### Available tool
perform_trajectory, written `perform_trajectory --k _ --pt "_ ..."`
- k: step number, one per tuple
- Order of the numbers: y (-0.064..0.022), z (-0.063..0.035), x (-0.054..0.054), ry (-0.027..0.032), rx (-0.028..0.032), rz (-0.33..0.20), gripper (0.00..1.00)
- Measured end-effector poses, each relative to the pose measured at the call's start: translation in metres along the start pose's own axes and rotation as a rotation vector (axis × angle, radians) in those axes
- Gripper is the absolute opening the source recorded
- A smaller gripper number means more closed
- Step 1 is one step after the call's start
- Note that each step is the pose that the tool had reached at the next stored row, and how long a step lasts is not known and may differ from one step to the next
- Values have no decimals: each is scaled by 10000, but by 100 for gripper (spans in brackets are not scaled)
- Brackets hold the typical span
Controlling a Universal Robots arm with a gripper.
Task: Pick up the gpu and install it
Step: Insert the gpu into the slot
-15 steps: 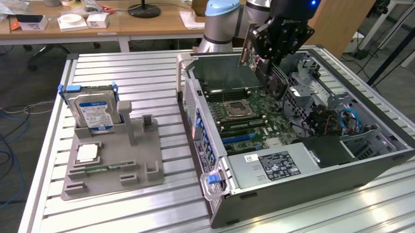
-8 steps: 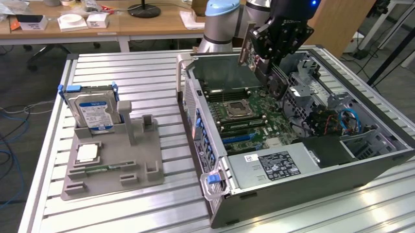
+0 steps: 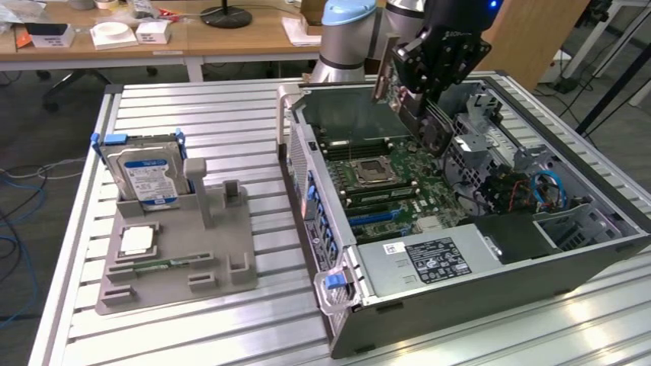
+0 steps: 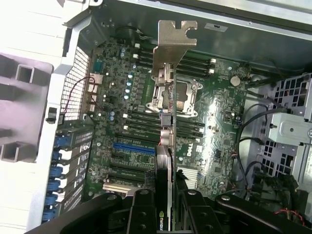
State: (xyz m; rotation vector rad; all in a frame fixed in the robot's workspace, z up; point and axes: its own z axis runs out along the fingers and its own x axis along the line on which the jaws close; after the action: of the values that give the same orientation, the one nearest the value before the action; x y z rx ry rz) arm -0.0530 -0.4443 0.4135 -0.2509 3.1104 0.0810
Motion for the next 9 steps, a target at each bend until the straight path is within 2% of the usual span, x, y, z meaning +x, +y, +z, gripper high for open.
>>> perform_trajectory --k 9 --pt "0 0 0 18 -9 -364 26"
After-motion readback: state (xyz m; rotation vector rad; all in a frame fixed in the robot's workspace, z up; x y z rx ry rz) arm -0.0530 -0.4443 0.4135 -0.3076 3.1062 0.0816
